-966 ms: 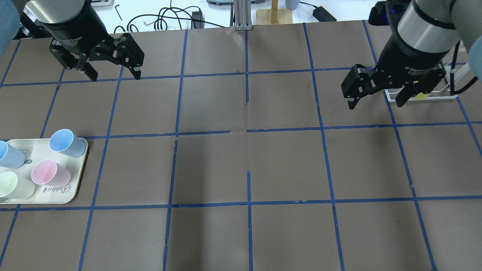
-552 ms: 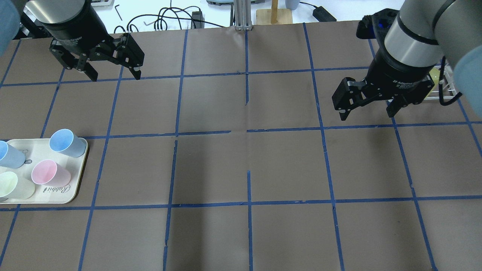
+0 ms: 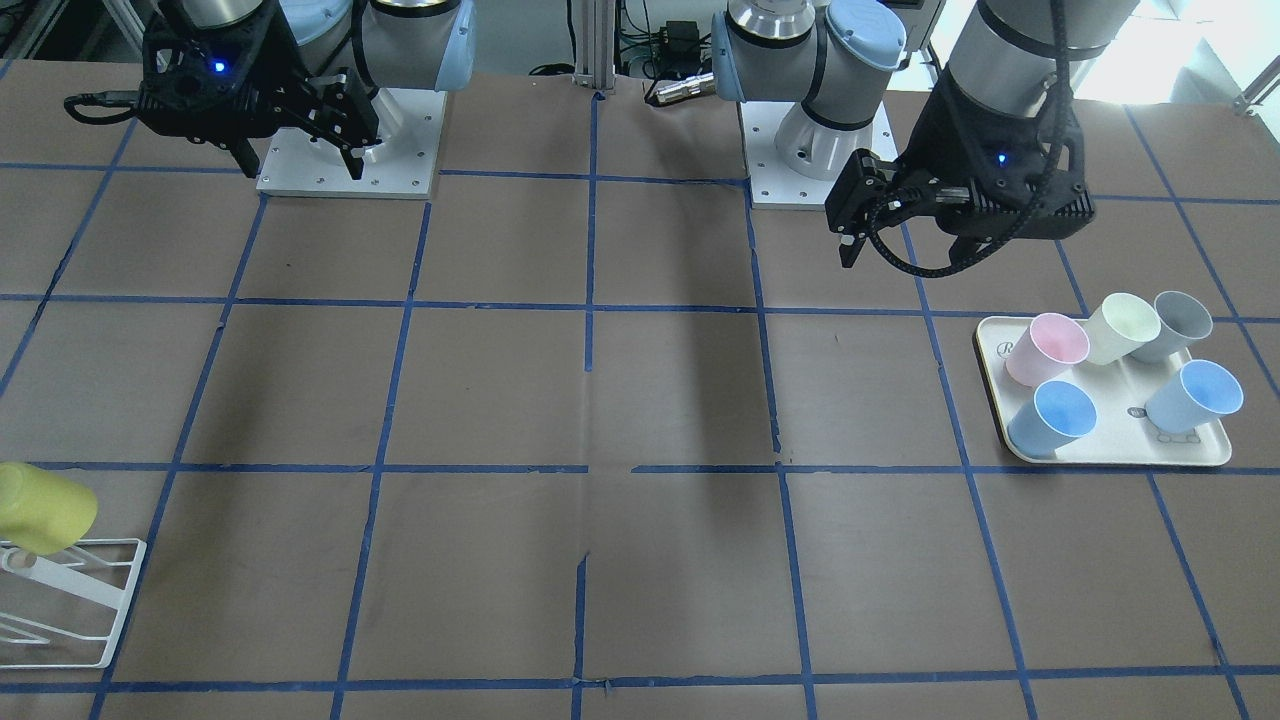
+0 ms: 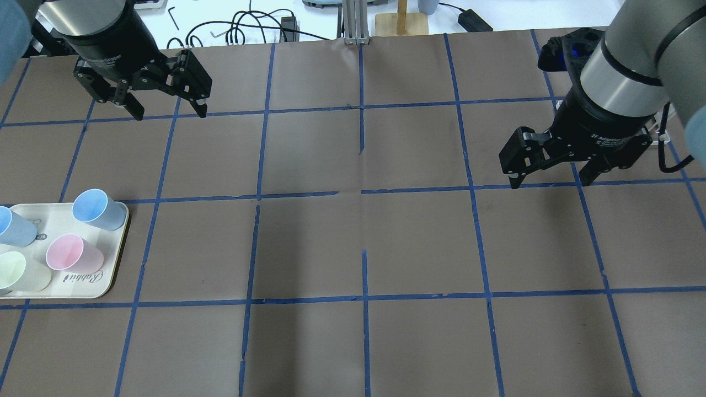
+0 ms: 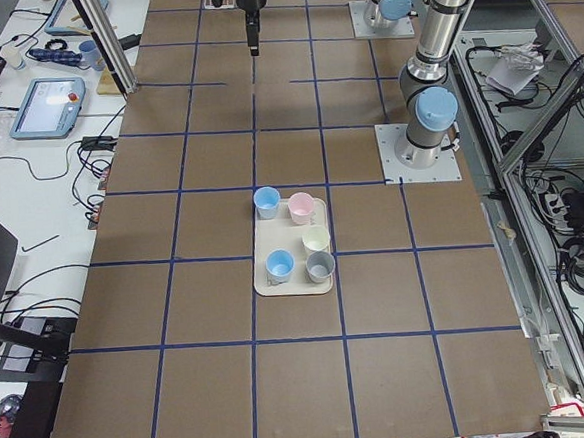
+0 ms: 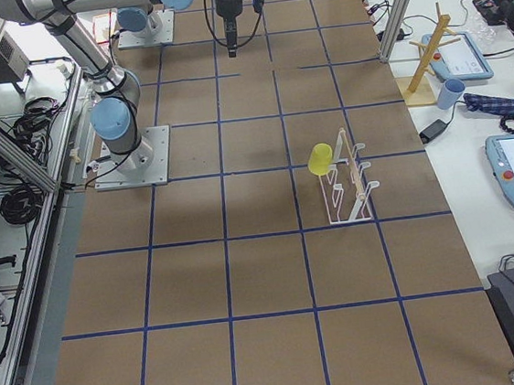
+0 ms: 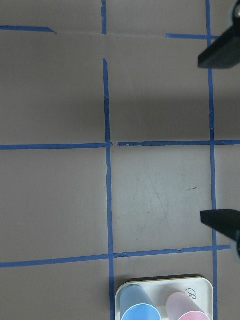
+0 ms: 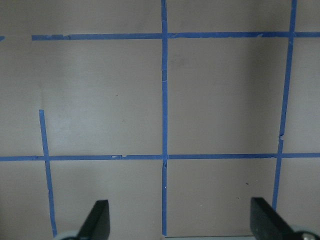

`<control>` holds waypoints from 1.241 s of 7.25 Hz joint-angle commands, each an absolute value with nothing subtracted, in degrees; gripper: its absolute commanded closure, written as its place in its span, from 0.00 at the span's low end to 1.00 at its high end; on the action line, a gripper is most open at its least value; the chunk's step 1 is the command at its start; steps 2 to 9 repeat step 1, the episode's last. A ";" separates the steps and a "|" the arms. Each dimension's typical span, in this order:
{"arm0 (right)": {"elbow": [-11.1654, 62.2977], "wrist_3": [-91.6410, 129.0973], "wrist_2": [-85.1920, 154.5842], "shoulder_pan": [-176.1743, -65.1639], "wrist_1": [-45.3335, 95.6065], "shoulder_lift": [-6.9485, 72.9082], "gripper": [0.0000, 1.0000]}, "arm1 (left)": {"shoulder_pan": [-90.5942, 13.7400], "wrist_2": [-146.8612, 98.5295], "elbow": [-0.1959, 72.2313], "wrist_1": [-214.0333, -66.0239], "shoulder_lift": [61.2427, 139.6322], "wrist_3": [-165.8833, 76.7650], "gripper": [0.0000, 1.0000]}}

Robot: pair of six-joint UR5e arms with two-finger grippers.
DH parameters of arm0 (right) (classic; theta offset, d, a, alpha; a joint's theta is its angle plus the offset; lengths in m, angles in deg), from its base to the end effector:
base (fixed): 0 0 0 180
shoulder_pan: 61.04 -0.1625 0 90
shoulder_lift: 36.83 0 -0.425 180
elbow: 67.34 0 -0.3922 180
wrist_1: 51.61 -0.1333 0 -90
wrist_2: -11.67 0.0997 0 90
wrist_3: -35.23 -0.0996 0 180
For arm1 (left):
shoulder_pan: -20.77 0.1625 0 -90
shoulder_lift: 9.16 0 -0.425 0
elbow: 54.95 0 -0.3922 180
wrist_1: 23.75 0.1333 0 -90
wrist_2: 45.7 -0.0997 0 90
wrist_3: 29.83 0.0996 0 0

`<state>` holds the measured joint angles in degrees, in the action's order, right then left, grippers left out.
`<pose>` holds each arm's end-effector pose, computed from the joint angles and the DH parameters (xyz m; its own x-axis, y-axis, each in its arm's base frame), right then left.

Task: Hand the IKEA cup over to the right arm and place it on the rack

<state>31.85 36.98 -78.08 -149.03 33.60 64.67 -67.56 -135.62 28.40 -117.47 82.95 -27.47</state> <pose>0.1195 -0.4069 0.4910 -1.0000 0.0048 -0.0057 0.0045 0.9991 0.0431 -0.1186 -0.5114 0.5201 -0.9999 0.0121 0.0008 0.0120 0.9998 -0.0144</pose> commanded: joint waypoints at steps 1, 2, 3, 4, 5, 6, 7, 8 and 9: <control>31.71 36.72 -78.06 -148.93 33.47 64.77 0.00 | -67.56 -135.61 28.46 -117.44 82.87 -27.54 0.00; 31.71 36.72 -78.06 -148.93 33.47 64.77 0.00 | -67.56 -135.61 28.46 -117.44 82.87 -27.54 0.00; 31.71 36.72 -78.06 -148.93 33.47 64.77 0.00 | -67.56 -135.61 28.46 -117.44 82.87 -27.54 0.00; 31.71 36.72 -78.06 -148.93 33.47 64.77 0.00 | -67.56 -135.61 28.46 -117.44 82.87 -27.54 0.00; 31.71 36.72 -78.06 -148.93 33.47 64.77 0.00 | -67.56 -135.61 28.46 -117.44 82.87 -27.54 0.00; 31.71 36.72 -78.06 -148.93 33.47 64.77 0.00 | -67.56 -135.61 28.46 -117.44 82.87 -27.54 0.00; 31.71 36.72 -78.06 -148.93 33.47 64.77 0.00 | -67.56 -135.61 28.46 -117.44 82.87 -27.54 0.00; 31.71 36.72 -78.06 -148.93 33.47 64.77 0.00 | -67.56 -135.61 28.46 -117.44 82.87 -27.54 0.00; 31.71 36.72 -78.06 -148.93 33.47 64.77 0.00 | -67.56 -135.61 28.46 -117.44 82.87 -27.54 0.00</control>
